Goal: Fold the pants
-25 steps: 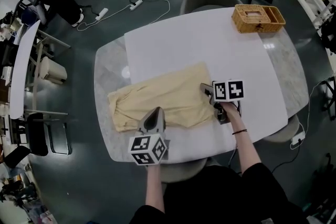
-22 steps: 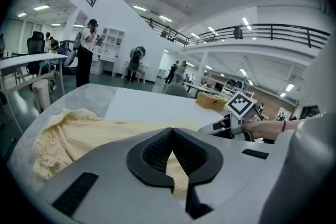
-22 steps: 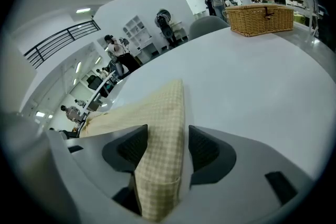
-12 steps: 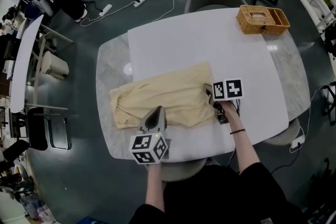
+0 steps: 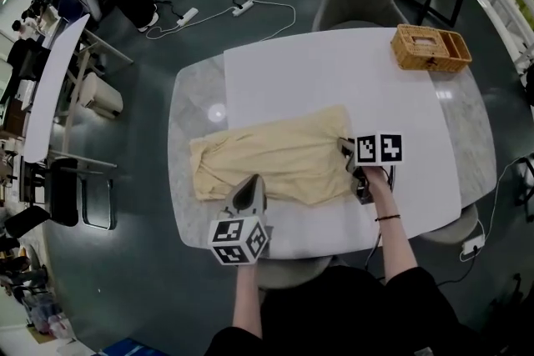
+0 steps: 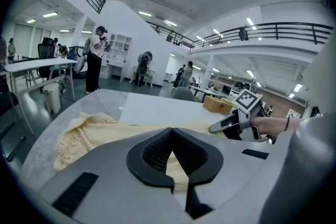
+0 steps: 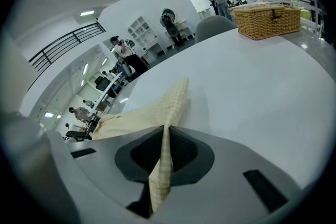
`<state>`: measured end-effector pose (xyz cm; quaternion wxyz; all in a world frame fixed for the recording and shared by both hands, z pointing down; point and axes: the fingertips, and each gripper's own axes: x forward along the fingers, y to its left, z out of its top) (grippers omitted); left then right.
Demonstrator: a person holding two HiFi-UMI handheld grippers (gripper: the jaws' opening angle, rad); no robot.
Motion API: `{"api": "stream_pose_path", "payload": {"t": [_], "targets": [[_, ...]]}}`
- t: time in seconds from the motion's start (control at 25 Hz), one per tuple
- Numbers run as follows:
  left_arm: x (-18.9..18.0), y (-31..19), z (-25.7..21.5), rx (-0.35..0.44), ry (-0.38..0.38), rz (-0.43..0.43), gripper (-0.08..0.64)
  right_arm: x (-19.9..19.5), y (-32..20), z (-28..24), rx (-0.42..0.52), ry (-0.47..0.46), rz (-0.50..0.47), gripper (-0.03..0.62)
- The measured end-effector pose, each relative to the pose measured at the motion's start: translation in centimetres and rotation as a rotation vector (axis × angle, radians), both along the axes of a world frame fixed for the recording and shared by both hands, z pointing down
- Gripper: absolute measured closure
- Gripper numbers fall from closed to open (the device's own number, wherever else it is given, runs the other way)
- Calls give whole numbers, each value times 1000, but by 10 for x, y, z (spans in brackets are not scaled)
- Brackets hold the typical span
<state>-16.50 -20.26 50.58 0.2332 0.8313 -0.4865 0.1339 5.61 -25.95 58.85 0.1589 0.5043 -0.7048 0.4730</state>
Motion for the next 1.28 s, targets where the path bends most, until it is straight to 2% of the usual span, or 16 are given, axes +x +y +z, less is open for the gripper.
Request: {"api": "stream_pose_path", "payload": {"t": [0.48, 0.88, 1.28], "targets": [[-50, 13, -22, 43, 14, -44, 546, -44, 4, -67, 82, -23, -63, 565], [-108, 32, -28, 54, 57, -56, 546, -104, 9, -103, 95, -60, -37, 565], [-153, 40, -25, 52, 86, -79, 546, -166, 8, -123, 106, -78, -60, 566]]}}
